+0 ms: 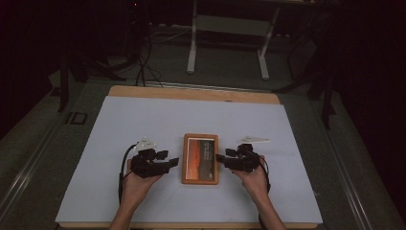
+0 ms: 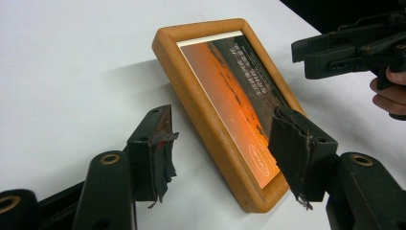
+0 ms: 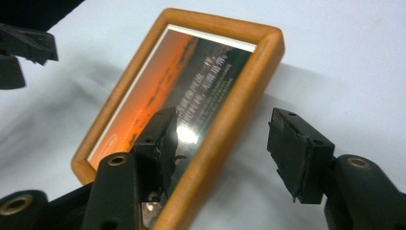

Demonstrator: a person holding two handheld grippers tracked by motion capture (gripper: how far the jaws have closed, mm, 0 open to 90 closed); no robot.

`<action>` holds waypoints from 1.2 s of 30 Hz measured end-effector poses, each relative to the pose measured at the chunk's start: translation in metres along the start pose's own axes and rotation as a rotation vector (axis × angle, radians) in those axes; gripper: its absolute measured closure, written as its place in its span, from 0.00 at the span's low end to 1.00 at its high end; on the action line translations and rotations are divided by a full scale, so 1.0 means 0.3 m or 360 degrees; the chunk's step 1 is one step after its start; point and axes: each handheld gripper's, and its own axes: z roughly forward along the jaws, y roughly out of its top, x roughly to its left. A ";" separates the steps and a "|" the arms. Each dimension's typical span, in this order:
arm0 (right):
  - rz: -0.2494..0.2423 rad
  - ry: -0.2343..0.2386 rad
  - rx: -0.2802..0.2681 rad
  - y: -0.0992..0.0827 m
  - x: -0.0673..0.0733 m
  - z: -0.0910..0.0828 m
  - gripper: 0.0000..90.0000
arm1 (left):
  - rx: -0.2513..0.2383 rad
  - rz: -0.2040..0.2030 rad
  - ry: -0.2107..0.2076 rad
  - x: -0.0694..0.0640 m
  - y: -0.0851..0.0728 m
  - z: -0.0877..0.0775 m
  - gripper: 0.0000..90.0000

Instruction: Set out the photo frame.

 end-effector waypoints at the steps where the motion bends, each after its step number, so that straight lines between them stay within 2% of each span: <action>1: -0.0002 0.0004 -0.0004 0.002 0.003 -0.001 0.48 | 0.0003 0.0001 -0.0003 -0.002 0.000 0.000 0.46; 6: 0.0000 0.0005 -0.0010 0.013 0.013 -0.003 0.49 | 0.0012 0.0018 -0.0018 -0.007 0.002 -0.003 0.46; 10: -0.0046 -0.0012 -0.0018 0.032 0.029 -0.009 0.49 | 0.0010 0.0015 -0.0022 -0.003 0.003 -0.008 0.46; 14: -0.0080 -0.0002 -0.0039 0.059 0.038 -0.003 0.53 | 0.0009 0.0011 -0.0021 -0.001 0.001 -0.011 0.46; 19: -0.0162 0.0006 -0.0055 0.092 0.043 0.017 0.76 | 0.0016 0.0014 -0.0027 -0.007 0.003 -0.011 0.45; 26: -0.0184 -0.0026 -0.0056 0.127 0.029 0.057 1.00 | 0.0026 0.0013 -0.0054 -0.007 -0.002 -0.007 0.46; 31: -0.0179 -0.0067 -0.0060 0.140 0.018 0.075 1.00 | 0.0042 0.0004 -0.0065 -0.006 -0.003 -0.002 0.48; 36: -0.0255 -0.0105 -0.0052 0.152 0.013 0.081 1.00 | 0.0054 0.0009 -0.0070 -0.009 -0.005 0.007 0.48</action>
